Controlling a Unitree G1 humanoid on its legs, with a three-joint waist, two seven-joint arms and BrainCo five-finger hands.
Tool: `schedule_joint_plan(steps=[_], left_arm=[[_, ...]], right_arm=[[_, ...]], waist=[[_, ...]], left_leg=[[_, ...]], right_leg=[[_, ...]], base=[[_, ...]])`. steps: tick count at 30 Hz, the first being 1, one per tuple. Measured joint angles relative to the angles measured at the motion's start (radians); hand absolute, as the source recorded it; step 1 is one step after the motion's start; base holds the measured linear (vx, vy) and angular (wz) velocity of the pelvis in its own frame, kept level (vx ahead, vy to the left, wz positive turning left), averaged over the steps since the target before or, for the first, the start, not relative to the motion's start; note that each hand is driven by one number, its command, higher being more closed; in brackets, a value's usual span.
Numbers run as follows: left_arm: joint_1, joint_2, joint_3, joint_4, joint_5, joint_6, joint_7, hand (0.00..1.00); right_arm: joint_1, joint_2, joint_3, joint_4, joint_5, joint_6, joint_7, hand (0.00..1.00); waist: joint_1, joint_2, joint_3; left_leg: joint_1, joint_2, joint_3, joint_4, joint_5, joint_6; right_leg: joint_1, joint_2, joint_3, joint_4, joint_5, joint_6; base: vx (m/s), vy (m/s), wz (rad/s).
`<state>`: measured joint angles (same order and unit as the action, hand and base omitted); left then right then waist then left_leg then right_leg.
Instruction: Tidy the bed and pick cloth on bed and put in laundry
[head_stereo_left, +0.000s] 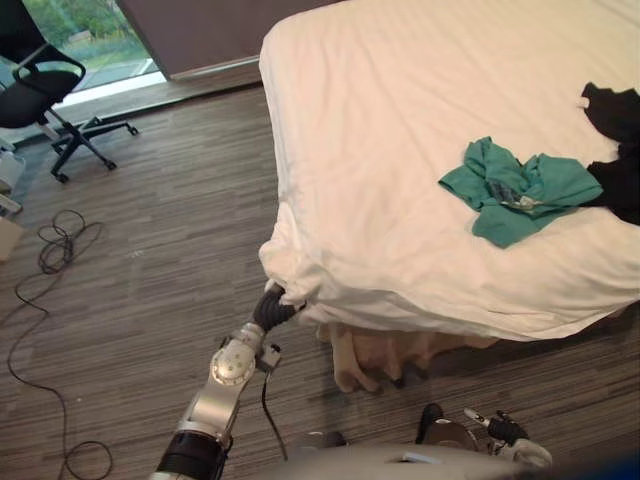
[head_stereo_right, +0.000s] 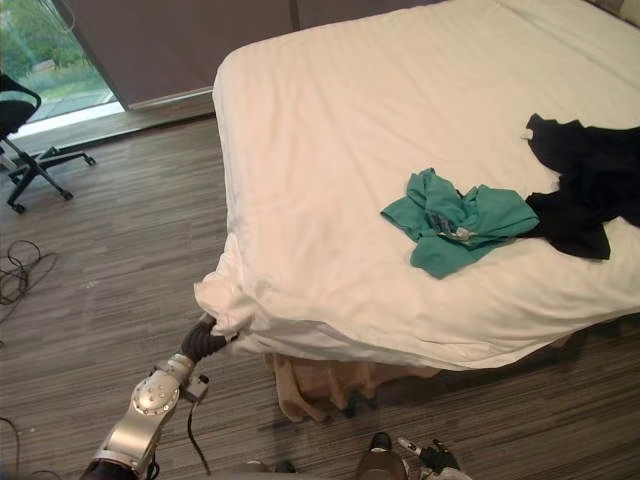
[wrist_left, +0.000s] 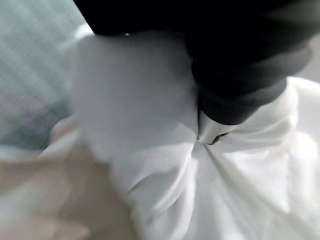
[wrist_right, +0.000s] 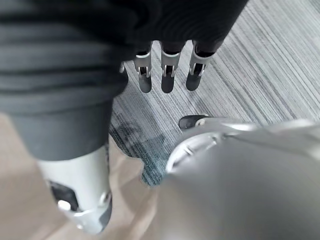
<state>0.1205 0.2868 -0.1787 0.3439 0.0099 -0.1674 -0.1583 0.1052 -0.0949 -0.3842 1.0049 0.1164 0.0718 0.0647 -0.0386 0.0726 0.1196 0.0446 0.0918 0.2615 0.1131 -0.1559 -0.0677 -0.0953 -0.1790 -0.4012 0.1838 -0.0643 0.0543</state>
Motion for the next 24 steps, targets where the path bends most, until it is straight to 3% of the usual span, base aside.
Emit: schedule_joint_plan(steps=[2,5,8,10,12,14,15,17,18,20,24], left_arm=[[0.023,-0.016,-0.013,0.083,0.003,0.005,0.006,0.00],[0.022,-0.037,-0.014,0.227,0.044,0.004,0.034,0.00],[0.023,-0.069,-0.009,0.411,0.129,-0.040,0.078,0.00],[0.032,-0.092,0.002,0.497,0.135,-0.031,0.095,0.00],[0.047,-0.133,0.122,0.550,0.050,0.028,0.117,0.00],[0.056,-0.154,0.249,0.581,-0.035,0.109,0.112,0.00],[0.058,-0.157,0.328,0.614,-0.034,0.169,0.098,0.00],[0.080,-0.185,0.407,0.675,0.007,0.236,0.061,0.00],[0.090,-0.192,0.430,0.677,0.034,0.248,0.048,0.00],[0.115,-0.207,0.437,0.704,0.164,0.298,0.024,0.00],[0.148,-0.218,0.469,0.703,0.218,0.325,0.038,0.00]], right_arm=[[0.000,0.012,-0.017,0.012,0.036,0.012,-0.013,0.00],[0.006,0.018,-0.041,0.039,0.069,0.026,-0.031,0.00],[0.047,0.046,-0.086,0.038,0.070,0.015,-0.041,0.00],[0.062,0.065,-0.103,0.030,0.070,0.005,-0.052,0.00],[0.098,0.092,-0.110,-0.011,0.068,-0.005,-0.067,0.00],[0.130,0.110,-0.123,-0.010,0.078,-0.014,-0.073,0.00],[0.129,0.128,-0.133,-0.007,0.102,-0.014,-0.076,0.00],[0.123,0.127,-0.158,-0.005,0.161,-0.013,-0.078,0.00],[0.123,0.128,-0.163,-0.004,0.183,-0.012,-0.079,0.00],[0.120,0.124,-0.197,0.020,0.262,-0.008,-0.096,0.00],[0.119,0.126,-0.244,0.035,0.354,-0.014,-0.147,0.00]], waist=[[0.000,-0.018,-0.002],[-0.002,-0.024,0.004],[-0.017,-0.031,0.026],[-0.019,-0.036,0.033],[-0.022,-0.046,0.045],[-0.012,-0.072,0.043],[-0.002,-0.095,0.042],[0.006,-0.078,0.034],[0.012,-0.082,0.035],[0.012,-0.057,0.039],[0.018,-0.062,0.032]], left_leg=[[0.012,-0.010,0.001,-0.027,0.009,0.013],[0.042,-0.018,0.008,-0.057,0.020,0.022],[0.061,-0.013,0.011,-0.056,0.024,0.025],[0.062,-0.001,0.029,-0.048,0.021,0.029],[0.056,0.025,0.035,-0.021,0.019,0.031],[0.057,0.030,0.032,-0.013,0.016,0.015],[0.059,0.031,0.045,-0.031,0.024,0.000],[0.059,0.050,0.078,-0.062,0.060,-0.020],[0.061,0.049,0.087,-0.072,0.073,-0.030],[0.109,0.067,0.095,-0.140,0.123,-0.036],[0.147,0.074,0.115,-0.205,0.151,-0.039]], right_leg=[[0.003,0.001,0.003,-0.009,0.020,0.004],[0.008,-0.001,0.022,0.001,0.027,0.004],[0.010,-0.005,0.035,0.051,0.026,0.003],[0.000,-0.004,0.060,0.071,0.021,0.006],[-0.045,-0.040,0.087,0.367,-0.097,-0.029],[-0.007,-0.071,0.114,0.430,-0.132,-0.008],[0.008,-0.047,0.124,0.367,-0.155,0.019],[0.048,0.004,0.120,0.223,-0.173,0.011],[0.068,0.011,0.114,0.170,-0.190,-0.001],[0.110,0.057,0.103,0.074,-0.156,-0.009],[0.141,0.086,0.109,0.005,-0.134,0.003]], base=[[-0.10,0.058,-0.02],[-0.09,0.025,-0.11],[-0.13,-0.015,-0.05],[-0.08,-0.045,-0.13],[-0.01,-0.130,-0.02],[-0.06,-0.214,-0.05],[-0.04,-0.228,-0.28],[-0.02,-0.164,-0.45],[0.00,-0.133,-0.40],[-0.02,-0.066,-0.11],[0.00,0.012,-0.09]])
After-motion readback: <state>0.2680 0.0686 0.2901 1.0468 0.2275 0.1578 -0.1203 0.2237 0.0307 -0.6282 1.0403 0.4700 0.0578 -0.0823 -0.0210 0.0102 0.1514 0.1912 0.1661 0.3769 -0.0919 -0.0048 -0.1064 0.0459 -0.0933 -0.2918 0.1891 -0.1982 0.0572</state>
